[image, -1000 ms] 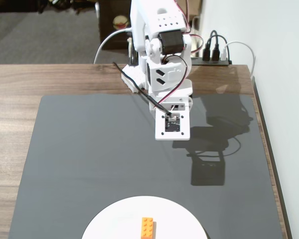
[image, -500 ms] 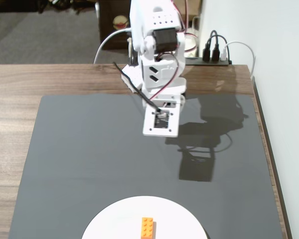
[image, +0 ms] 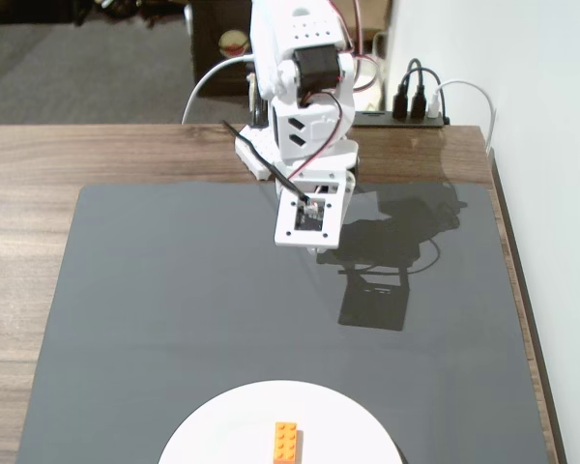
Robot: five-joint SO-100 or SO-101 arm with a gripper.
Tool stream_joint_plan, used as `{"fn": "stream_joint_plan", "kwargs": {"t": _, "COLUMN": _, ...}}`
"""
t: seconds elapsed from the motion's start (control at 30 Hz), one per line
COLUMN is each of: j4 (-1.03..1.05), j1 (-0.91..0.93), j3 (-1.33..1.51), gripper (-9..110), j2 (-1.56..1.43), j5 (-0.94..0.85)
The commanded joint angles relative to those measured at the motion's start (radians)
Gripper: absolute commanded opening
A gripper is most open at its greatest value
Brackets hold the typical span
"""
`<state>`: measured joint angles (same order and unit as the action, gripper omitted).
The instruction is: Grasp a lego block and put it on the plate.
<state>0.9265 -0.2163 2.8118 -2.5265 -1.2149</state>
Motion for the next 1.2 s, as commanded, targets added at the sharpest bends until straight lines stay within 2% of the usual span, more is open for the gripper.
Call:
{"fn": "stream_joint_plan", "kwargs": {"t": 0.0, "j4": 0.023, "j1": -0.018, "j3": -0.002, "gripper": 1, "j2": -0.038, "j5": -0.006}}
{"fn": "stream_joint_plan", "kwargs": {"t": 0.33, "j4": 0.064, "j1": -0.034, "j3": 0.017, "gripper": 1, "j2": -0.114, "j5": -0.015}}
{"fn": "stream_joint_plan", "kwargs": {"t": 0.67, "j4": 0.084, "j1": -0.005, "j3": 0.101, "gripper": 1, "j2": -0.236, "j5": 0.049}}
{"fn": "stream_joint_plan", "kwargs": {"t": 0.97, "j4": 0.057, "j1": 0.06, "j3": 0.084, "gripper": 1, "j2": -0.31, "j5": 0.362}}
{"fn": "stream_joint_plan", "kwargs": {"t": 1.17, "j4": 0.061, "j1": 0.138, "j3": 0.064, "gripper": 1, "j2": -0.374, "j5": 0.684}}
